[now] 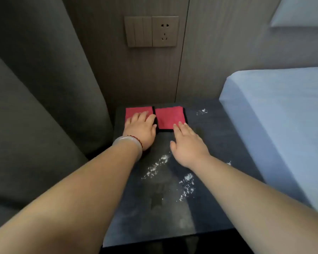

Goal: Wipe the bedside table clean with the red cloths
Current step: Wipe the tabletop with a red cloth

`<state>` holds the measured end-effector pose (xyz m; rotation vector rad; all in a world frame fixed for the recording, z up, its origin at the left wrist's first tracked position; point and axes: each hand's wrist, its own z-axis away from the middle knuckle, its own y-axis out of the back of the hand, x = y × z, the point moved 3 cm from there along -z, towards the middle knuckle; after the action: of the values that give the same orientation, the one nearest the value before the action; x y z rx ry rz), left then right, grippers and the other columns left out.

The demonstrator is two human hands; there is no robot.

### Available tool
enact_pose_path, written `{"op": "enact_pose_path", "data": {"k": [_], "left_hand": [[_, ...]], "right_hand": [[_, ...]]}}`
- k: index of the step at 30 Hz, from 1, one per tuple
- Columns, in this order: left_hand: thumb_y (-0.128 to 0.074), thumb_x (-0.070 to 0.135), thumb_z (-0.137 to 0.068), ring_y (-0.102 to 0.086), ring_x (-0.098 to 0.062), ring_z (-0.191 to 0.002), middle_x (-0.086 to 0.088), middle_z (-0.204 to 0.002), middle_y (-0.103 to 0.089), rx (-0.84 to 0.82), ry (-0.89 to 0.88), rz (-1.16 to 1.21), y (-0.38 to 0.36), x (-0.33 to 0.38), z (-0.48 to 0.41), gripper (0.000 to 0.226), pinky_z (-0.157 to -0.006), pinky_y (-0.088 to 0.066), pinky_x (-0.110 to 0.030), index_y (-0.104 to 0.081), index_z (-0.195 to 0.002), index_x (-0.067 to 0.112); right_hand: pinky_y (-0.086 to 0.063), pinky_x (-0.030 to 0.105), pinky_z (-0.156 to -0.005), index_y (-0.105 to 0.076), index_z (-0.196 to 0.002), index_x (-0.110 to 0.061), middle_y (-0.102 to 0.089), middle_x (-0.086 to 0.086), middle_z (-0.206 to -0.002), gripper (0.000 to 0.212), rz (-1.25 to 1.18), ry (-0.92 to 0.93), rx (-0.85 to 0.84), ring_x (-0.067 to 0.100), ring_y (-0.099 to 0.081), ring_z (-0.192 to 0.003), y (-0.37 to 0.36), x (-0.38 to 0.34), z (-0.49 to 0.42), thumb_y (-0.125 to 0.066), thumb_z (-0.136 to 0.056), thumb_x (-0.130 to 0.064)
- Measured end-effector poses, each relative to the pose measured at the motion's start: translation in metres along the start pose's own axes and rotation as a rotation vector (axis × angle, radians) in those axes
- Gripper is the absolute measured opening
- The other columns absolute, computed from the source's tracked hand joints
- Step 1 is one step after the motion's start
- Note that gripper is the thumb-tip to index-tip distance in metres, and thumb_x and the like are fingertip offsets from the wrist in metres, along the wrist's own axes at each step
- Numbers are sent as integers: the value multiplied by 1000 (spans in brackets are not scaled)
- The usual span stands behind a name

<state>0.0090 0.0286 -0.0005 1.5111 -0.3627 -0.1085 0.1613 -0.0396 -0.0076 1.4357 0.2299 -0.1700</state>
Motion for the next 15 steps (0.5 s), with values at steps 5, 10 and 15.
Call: {"op": "enact_pose_path", "data": {"k": [5, 10, 15], "left_hand": [[-27, 42, -101, -12, -28, -147, -3, -162, -15, -72, 52, -14, -27, -20, -42, 52, -117, -13, -48, -23, -151, 28], [-20, 44, -102, -1, -23, -149, 0, -164, -4, -117, 118, 5, -51, -35, -54, 56, -119, -2, -43, -12, -155, 27], [-15, 43, -102, 1, -21, -150, -1, -164, -2, -46, 89, -26, -60, -35, -51, 56, -119, 0, -42, -13, -155, 27]], "right_hand": [[-5, 34, -122, -8, -156, -15, -1, 3, -165, 64, -13, 5, -4, 18, 3, -151, -12, -9, -54, -32, -101, -38], [-3, 37, -122, -7, -157, -25, 1, 1, -165, 59, -39, -78, -71, 21, 4, -151, -31, -4, -90, -25, -103, -42], [-32, 43, -105, -52, -134, -17, -43, 9, -143, 45, -43, -136, 146, 34, -32, -132, -27, -5, -106, -38, -100, -45]]}}
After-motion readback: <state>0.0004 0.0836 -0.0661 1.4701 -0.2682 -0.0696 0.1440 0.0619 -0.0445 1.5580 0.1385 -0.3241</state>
